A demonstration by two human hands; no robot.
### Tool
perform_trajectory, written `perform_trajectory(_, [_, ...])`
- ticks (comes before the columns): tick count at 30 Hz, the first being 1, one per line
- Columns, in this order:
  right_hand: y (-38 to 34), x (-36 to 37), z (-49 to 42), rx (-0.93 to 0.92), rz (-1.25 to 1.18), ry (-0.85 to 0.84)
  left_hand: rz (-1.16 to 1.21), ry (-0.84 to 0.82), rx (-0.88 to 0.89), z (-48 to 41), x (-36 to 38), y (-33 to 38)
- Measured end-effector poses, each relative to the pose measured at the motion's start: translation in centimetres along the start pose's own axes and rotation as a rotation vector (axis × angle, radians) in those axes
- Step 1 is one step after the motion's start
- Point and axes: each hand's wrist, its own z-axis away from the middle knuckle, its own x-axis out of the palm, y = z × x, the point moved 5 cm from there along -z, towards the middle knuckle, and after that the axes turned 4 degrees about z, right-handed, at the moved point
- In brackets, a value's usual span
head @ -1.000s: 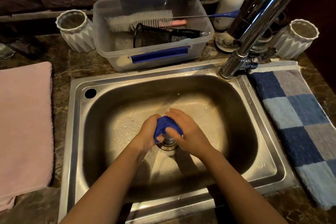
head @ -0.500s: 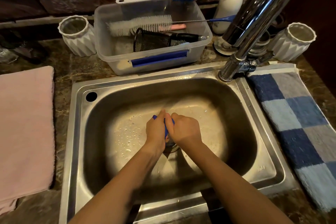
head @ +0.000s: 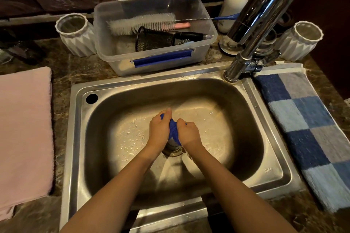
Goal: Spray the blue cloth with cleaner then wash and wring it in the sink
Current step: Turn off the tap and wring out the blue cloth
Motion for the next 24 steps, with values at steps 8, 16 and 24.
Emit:
perform_trajectory(8, [0.7,0.4,0.9,0.175,-0.247,-0.007,0.041,0.048,-0.032,0.3,0.0,-0.3])
perform_trajectory(16, [0.6,1.0,2.4,0.176,-0.448,0.025,0.079,0.061,-0.069,1.1,-0.3,-0.2])
perform_trajectory(24, [0.8,0.8,4.4,0.118,-0.392,0.090,0.100,0.014,-0.085,3.0,-1.0,-0.2])
